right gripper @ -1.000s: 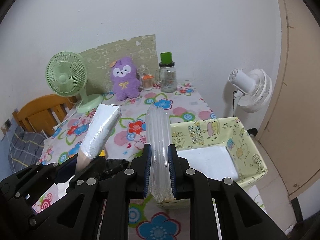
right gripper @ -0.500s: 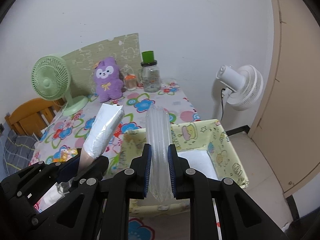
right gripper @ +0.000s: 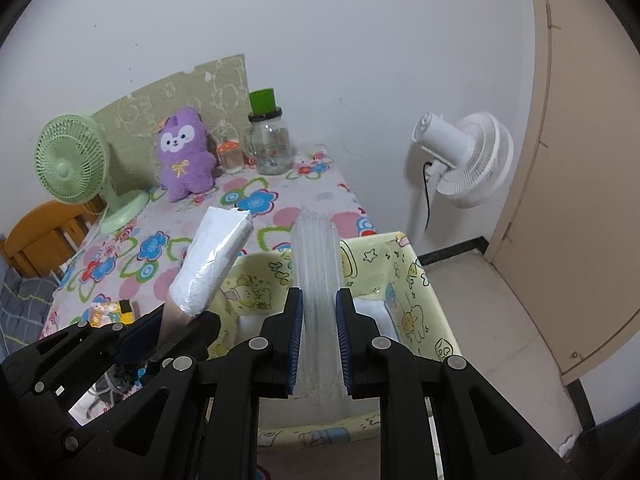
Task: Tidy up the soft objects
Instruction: 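Lower both held items into the gift box and open both tools, then withdraw both tools from the gift box back toward the item pile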
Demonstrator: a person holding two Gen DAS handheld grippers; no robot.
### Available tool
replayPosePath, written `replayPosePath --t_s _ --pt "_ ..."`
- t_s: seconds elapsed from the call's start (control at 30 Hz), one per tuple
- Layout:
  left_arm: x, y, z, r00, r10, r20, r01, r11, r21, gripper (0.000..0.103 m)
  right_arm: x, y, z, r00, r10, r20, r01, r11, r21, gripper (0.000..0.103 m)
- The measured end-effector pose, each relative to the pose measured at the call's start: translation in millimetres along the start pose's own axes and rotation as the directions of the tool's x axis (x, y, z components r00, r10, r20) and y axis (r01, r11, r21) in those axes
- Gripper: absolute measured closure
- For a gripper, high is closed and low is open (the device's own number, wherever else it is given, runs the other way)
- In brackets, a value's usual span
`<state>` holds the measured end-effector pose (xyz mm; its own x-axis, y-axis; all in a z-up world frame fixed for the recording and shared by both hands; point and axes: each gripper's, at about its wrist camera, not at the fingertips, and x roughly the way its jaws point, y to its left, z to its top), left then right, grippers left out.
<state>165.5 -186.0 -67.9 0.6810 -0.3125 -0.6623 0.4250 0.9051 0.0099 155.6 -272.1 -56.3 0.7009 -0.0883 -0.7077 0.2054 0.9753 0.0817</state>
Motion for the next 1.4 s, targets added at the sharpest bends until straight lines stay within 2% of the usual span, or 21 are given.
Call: replayPosePath --t_s 0.03,0.07,0.13,0.17,0.23,0.3,0.33,0.6,0.7,0.97,1.17,1.4 --pt "4 -2 0 1.0 -0.005 -0.007 0.005 1.0 0.004 0.062 3 -2 0 1.0 -0.004 -0.008 0.004 1.0 0.007 0.082" --pt "6 -4 0 1.0 -0.005 -0.01 0.005 1.0 0.008 0.059 6 -5 -1 1.0 -0.014 -0.018 0.014 1.0 0.012 0.082" --pt "10 -6 -1 1.0 0.014 -0.007 -0.014 1.0 0.011 0.044 11 -9 -1 0.999 -0.027 -0.033 0.028 0.999 0.02 0.076" --pt "13 -6 -1 1.0 0.025 -0.009 -0.025 1.0 0.012 0.04 14 -13 -1 0.998 -0.034 -0.046 0.035 0.999 0.027 0.074" --pt "19 -5 -3 0.999 0.036 -0.026 -0.036 0.999 0.011 0.031 18 -18 -2 0.997 -0.036 -0.063 0.039 0.998 0.045 0.051" --pt "20 -3 -5 0.999 0.032 -0.033 -0.032 0.999 0.007 0.025 19 -22 -4 0.998 -0.035 -0.053 0.039 0.997 0.067 0.035" --pt "20 -2 -5 0.999 0.026 -0.031 -0.025 1.0 0.005 0.022 18 -23 -5 0.998 -0.039 -0.047 0.042 0.997 0.068 0.032" --pt "15 5 -10 0.998 0.045 -0.042 -0.045 0.999 0.008 0.016 11 -9 -9 0.998 -0.048 -0.047 0.049 0.998 0.026 0.027" --pt "5 10 -12 0.998 0.056 -0.031 -0.056 0.998 0.0 0.012 3 -3 -11 0.999 -0.045 -0.029 0.045 0.999 0.023 0.021" --pt "-20 31 -24 0.997 0.073 -0.004 -0.073 0.997 -0.034 0.007 -20 22 -20 0.999 -0.038 0.004 0.038 0.999 -0.006 0.018" --pt "-41 41 -32 0.995 0.095 0.012 -0.095 0.995 -0.041 0.001 -43 37 -27 0.998 -0.041 0.045 0.042 0.999 -0.015 0.011" --pt "-65 46 -40 0.995 0.09 0.044 -0.088 0.995 -0.045 0.0 -64 46 -33 0.997 -0.042 0.07 0.044 0.999 -0.023 0.007"
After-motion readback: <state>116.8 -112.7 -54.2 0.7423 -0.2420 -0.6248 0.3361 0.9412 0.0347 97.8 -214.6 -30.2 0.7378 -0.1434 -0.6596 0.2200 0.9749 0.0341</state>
